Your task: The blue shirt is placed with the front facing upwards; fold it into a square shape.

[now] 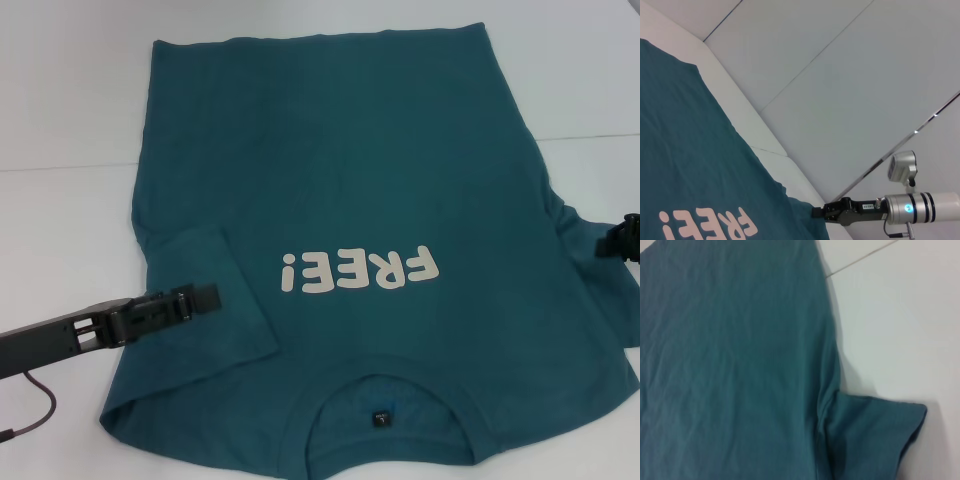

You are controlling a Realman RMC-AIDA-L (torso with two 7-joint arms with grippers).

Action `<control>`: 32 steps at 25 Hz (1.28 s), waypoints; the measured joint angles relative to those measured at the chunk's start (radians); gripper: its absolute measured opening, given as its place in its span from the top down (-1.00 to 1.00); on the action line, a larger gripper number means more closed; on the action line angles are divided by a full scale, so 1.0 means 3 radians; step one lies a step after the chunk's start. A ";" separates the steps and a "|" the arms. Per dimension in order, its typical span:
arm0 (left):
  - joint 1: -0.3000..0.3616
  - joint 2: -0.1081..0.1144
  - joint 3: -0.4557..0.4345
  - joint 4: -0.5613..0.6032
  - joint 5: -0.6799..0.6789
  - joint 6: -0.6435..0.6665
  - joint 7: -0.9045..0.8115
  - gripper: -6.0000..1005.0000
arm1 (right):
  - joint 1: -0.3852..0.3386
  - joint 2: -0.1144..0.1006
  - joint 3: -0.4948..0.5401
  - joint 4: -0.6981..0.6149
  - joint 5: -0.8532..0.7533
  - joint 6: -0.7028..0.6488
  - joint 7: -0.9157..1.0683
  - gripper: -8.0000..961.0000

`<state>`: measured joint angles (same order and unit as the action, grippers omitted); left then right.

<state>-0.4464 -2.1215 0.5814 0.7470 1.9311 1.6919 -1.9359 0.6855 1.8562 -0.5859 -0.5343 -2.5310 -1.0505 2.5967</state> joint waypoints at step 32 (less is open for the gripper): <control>0.0036 0.0000 -0.0079 0.0000 -0.0004 0.0013 -0.0029 -0.62 | 0.0441 -0.0137 -0.0183 -0.0365 -0.0582 -0.0212 0.0288 0.91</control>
<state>-0.4356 -2.1214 0.5576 0.7471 1.9298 1.6958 -1.9446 0.8177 1.8151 -0.6407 -0.6438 -2.7055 -1.1140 2.6831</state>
